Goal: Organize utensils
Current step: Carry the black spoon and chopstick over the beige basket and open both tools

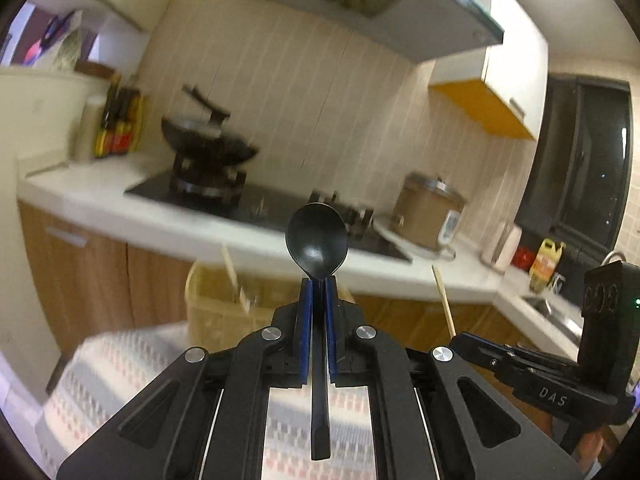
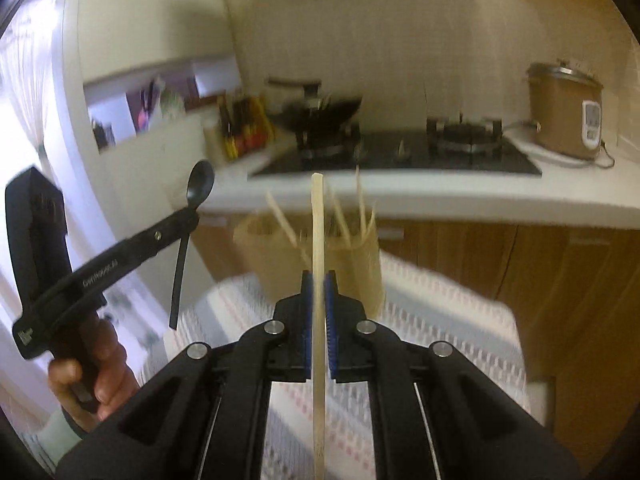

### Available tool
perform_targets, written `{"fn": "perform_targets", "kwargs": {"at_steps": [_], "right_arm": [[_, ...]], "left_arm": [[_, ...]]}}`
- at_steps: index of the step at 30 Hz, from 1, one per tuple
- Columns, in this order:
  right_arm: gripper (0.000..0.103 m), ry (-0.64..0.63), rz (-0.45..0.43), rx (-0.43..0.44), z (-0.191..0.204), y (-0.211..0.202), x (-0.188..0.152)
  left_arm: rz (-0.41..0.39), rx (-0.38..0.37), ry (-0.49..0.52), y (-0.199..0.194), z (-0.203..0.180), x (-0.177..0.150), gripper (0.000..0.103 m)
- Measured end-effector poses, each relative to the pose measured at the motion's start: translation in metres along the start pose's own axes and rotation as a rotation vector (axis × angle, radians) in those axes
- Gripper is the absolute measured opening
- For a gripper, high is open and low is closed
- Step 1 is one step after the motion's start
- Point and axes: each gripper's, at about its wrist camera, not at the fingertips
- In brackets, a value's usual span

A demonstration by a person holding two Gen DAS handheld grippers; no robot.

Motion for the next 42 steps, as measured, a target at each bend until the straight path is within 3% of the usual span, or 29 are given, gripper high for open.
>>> {"fn": "perform_targets", "kwargs": {"at_steps": [8, 18, 27, 35, 42], "right_arm": [[0.004, 0.017, -0.118, 0.005, -0.014, 0.035, 0.057], [0.004, 0.005, -0.244, -0.033, -0.021, 0.083, 0.094], [0.004, 0.044, -0.300, -0.072, -0.040, 0.130, 0.081], [0.004, -0.019, -0.343, -0.110, -0.032, 0.146, 0.061], [0.004, -0.043, -0.360, -0.083, -0.033, 0.145, 0.049]], "left_arm": [[-0.137, -0.064, -0.047, 0.032, 0.002, 0.040, 0.004], [-0.187, -0.068, -0.096, 0.081, 0.018, 0.053, 0.004], [-0.178, -0.018, -0.148, 0.121, 0.050, 0.033, 0.004], [-0.214, 0.119, -0.008, 0.135, 0.041, 0.010, 0.004], [-0.194, 0.146, 0.016, 0.141, 0.043, -0.008, 0.005]]}}
Point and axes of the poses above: each gripper's, at about its wrist camera, not at the fingertips, and y roughly the way its jaws point, z to its left, x to its top, and after that the axes turned 6 degrees about -y, right-handed
